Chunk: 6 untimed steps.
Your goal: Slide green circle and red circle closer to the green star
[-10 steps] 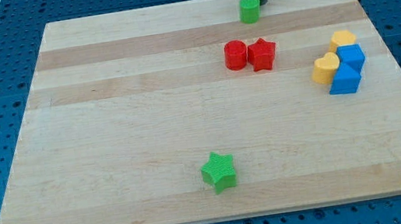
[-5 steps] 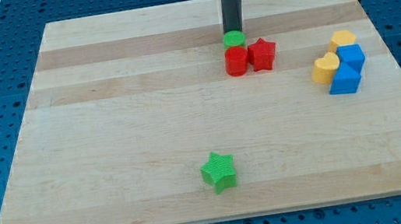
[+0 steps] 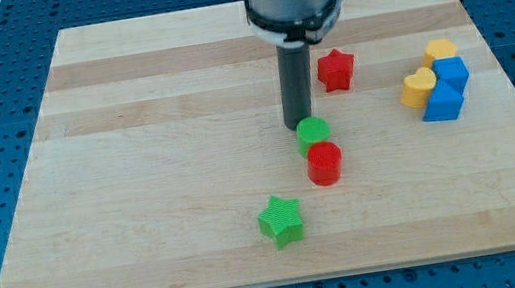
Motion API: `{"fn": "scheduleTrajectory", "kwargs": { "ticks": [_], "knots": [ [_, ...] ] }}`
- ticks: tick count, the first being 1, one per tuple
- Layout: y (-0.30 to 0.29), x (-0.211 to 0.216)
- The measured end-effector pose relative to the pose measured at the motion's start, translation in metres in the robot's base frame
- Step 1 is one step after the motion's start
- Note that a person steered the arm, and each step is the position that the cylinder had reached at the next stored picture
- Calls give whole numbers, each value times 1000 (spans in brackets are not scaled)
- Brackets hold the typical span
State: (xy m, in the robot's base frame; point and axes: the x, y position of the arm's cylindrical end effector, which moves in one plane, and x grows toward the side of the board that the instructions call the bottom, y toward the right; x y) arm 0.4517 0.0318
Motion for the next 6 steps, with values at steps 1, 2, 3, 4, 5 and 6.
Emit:
{"fn": "scheduleTrajectory", "kwargs": {
  "ticks": [1, 2, 3, 4, 5, 6],
  "knots": [
    [-5, 16],
    [-5, 18],
    [1, 18],
    [12, 8],
    [28, 2],
    [41, 9]
  ]
}}
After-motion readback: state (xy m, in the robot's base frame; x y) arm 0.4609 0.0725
